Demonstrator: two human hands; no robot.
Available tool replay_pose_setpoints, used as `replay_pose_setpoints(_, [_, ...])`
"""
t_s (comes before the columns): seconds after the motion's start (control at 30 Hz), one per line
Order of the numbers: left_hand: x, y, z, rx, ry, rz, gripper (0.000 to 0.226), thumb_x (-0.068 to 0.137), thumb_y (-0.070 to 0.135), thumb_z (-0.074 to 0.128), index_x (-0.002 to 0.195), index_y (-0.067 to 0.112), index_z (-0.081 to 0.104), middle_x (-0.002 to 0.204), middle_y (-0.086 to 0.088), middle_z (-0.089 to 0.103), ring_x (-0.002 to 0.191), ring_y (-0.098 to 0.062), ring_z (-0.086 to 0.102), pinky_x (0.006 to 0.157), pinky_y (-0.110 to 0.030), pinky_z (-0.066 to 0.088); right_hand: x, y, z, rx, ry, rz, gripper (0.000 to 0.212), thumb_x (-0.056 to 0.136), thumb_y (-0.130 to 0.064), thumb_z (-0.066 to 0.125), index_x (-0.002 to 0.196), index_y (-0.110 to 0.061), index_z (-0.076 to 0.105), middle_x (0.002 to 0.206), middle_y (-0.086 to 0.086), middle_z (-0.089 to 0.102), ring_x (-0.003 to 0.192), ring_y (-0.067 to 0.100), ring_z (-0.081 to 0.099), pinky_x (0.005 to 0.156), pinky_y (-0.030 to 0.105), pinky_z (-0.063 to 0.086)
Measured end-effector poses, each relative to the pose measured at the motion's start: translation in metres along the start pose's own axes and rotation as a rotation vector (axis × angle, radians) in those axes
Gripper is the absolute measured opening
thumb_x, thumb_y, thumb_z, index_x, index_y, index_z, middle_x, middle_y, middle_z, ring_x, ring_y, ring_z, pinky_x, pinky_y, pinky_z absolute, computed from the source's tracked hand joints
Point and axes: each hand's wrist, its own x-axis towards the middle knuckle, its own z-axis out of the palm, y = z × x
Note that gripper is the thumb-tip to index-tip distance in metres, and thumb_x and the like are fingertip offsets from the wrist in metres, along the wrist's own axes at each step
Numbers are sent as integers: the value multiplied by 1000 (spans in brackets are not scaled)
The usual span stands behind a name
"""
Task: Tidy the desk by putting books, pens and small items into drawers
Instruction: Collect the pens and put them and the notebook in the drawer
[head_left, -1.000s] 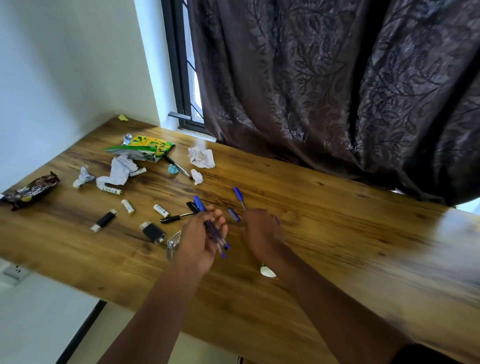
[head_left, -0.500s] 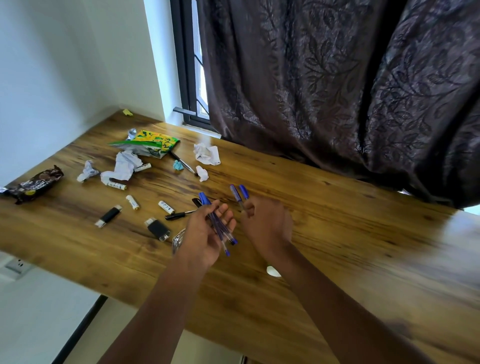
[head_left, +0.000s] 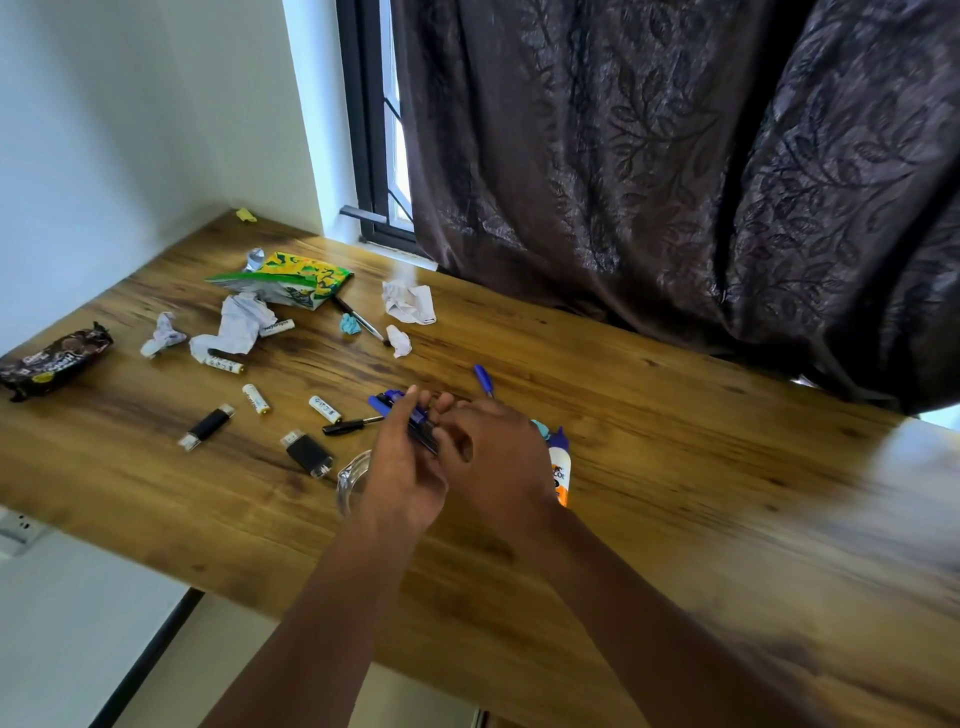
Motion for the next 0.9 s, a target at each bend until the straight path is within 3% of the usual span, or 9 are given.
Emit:
replay_pose_setpoints(0.1, [4, 3, -2, -10, -2, 49, 14, 101, 27, 62, 99, 13, 64, 97, -7, 74, 90, -20, 74, 88, -34, 60, 6, 8, -7, 50, 123, 105, 16, 96, -32, 61, 101, -26, 75, 94, -7, 71, 81, 10, 64, 71, 33, 56])
replay_pose_setpoints(0.2, [2, 3, -4, 4, 0, 84, 11, 102, 21, 59, 105, 11, 63, 102, -11, 75, 101, -25, 76, 98, -42, 57, 20, 24, -10, -97, 45, 186, 15, 97, -28, 62, 107, -26, 72, 105, -5, 70, 98, 16, 65, 75, 28, 49])
replay_pose_setpoints(0.3, [1, 5, -5, 3, 15, 81, 20, 103, 20, 58, 121, 11, 61, 115, -13, 73, 109, -29, 74, 97, -42, 56, 32, 39, -3, -280, -79, 207, 21, 98, -26, 59, 118, -27, 68, 117, -4, 68, 118, 23, 56, 82, 31, 48])
replay_pose_setpoints(0.53, [3, 8, -9, 32, 21, 81, 28, 103, 20, 58, 128, 9, 61, 119, -15, 75, 104, -29, 75, 98, -44, 56, 43, 46, 19, -525, -183, 200, 27, 95, -10, 59, 117, -23, 67, 106, 1, 70, 119, 30, 54, 73, 38, 51])
replay_pose_setpoints(0.73, [-2, 8, -11, 54, 9, 66, 32, 102, 19, 59, 131, 7, 59, 121, -17, 74, 106, -30, 75, 95, -44, 56, 48, 46, 16, -444, -174, 280, 27, 98, -15, 57, 123, -24, 65, 115, 7, 68, 114, 30, 60, 83, 38, 51])
replay_pose_setpoints(0.9, [-7, 9, -9, 61, -1, 67, 30, 103, 21, 58, 130, 7, 58, 123, -17, 73, 108, -31, 74, 98, -45, 55, 50, 35, 5, -215, -70, 444, 18, 92, -20, 60, 104, -27, 71, 105, 1, 71, 102, 27, 65, 74, 31, 43])
